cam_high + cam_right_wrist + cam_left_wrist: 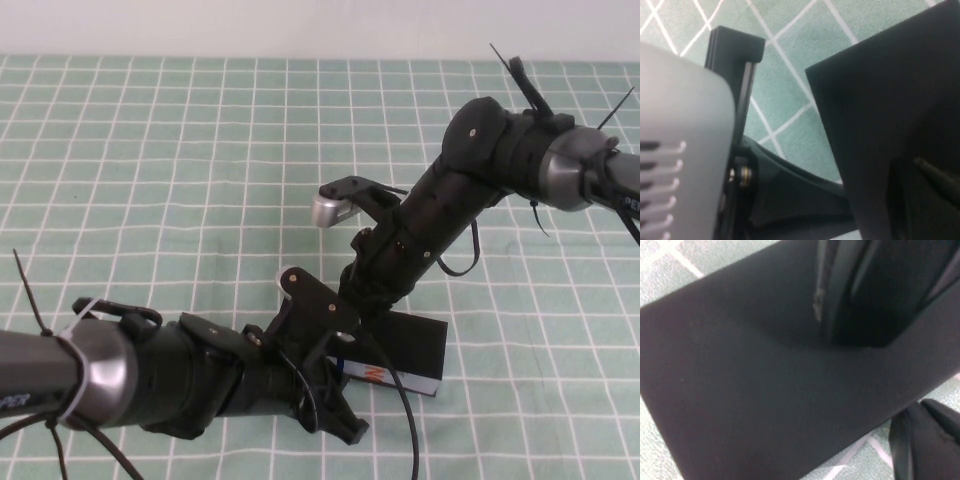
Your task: Return glasses to glasses case
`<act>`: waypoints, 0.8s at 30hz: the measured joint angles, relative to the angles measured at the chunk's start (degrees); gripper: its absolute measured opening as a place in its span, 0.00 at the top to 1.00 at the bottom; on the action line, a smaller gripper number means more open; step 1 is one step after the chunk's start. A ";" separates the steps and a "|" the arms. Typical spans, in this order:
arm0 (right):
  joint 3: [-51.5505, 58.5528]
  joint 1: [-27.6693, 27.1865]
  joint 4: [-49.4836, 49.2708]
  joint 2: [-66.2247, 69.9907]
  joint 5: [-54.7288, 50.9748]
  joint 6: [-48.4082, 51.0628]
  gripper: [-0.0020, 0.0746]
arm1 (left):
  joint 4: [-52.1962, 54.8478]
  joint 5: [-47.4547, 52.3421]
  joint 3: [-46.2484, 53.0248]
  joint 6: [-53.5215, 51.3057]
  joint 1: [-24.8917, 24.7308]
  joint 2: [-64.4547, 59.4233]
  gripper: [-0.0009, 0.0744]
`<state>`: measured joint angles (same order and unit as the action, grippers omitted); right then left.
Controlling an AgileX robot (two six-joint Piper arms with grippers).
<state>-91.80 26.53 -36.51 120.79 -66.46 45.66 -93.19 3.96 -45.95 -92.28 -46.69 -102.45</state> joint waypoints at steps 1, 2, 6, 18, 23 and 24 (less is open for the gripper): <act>0.00 0.00 0.09 -0.11 0.27 -0.02 0.99 | -0.09 0.00 0.00 -0.12 0.00 0.00 0.99; 0.10 0.00 0.21 -0.26 0.53 -0.02 0.99 | -0.09 0.00 0.00 -0.21 0.00 0.12 0.99; 0.34 0.75 1.90 -2.86 3.67 0.10 0.99 | 0.20 0.11 0.33 -0.53 0.00 2.31 0.99; 0.56 -6.76 6.47 -24.55 13.99 -7.81 0.99 | 6.38 -0.49 0.91 -1.45 0.00 28.22 0.99; 0.80 -13.13 15.97 -34.59 14.94 -14.86 0.99 | 6.65 -3.96 4.37 -1.45 0.69 41.79 0.99; 0.80 -14.20 17.63 -36.97 14.97 -15.28 0.99 | 6.65 -3.96 5.58 -1.45 0.97 44.73 0.99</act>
<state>-91.00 12.33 -18.87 83.82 -51.49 30.38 -86.53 0.00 -40.37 -93.73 -45.71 -57.72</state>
